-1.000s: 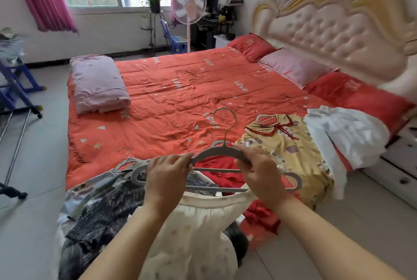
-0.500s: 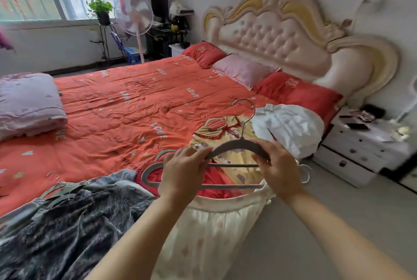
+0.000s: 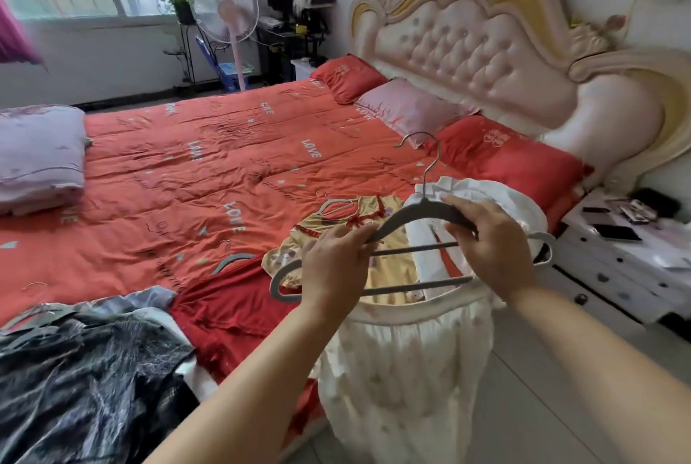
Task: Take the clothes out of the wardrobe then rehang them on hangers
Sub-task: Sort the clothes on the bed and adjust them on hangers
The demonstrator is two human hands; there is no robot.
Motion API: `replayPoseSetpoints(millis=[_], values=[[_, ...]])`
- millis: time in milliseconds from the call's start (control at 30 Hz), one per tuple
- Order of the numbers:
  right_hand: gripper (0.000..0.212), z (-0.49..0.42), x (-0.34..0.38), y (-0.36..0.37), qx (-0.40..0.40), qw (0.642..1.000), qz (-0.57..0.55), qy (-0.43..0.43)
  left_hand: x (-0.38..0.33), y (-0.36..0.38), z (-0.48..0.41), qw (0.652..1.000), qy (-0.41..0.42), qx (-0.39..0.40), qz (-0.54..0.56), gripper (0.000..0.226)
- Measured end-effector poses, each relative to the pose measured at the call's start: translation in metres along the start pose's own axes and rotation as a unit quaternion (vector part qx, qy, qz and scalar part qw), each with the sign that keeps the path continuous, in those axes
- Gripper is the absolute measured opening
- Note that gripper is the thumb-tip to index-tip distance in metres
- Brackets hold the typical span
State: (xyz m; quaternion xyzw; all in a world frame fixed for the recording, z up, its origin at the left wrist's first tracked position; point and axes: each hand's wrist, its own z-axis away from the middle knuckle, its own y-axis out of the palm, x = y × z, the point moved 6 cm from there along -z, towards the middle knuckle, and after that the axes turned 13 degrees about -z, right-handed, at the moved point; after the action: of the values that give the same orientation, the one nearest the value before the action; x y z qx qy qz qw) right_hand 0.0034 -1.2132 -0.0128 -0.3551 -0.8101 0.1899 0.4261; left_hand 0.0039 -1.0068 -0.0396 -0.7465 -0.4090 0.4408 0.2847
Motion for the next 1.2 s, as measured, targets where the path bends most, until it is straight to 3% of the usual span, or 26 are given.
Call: replayPoseSetpoints(millis=[233, 467, 733, 967, 1200], values=[[0.043, -0.083, -0.051, 0.029, -0.001, 0.999, 0.009, -0.037, 0.016, 0.056, -0.088, 1.000, -0.012, 0.016, 0.016, 0.029], [0.048, -0.170, -0.096, 0.073, 0.024, 1.000, 0.011, 0.004, 0.042, 0.099, -0.177, 0.998, -0.034, 0.032, 0.037, 0.027], [0.047, -0.257, -0.127, 0.151, 0.074, 0.996, -0.045, -0.013, 0.097, 0.123, -0.249, 0.996, -0.086, -0.016, 0.012, 0.027], [0.045, -0.327, -0.198, 0.261, 0.168, 0.979, -0.115, 0.015, 0.157, 0.187, -0.312, 0.985, -0.169, -0.009, -0.039, 0.027], [0.043, -0.355, -0.304, 0.386, 0.277, 0.947, -0.148, 0.073, 0.224, 0.296, -0.355, 0.962, -0.251, 0.068, -0.081, 0.020]])
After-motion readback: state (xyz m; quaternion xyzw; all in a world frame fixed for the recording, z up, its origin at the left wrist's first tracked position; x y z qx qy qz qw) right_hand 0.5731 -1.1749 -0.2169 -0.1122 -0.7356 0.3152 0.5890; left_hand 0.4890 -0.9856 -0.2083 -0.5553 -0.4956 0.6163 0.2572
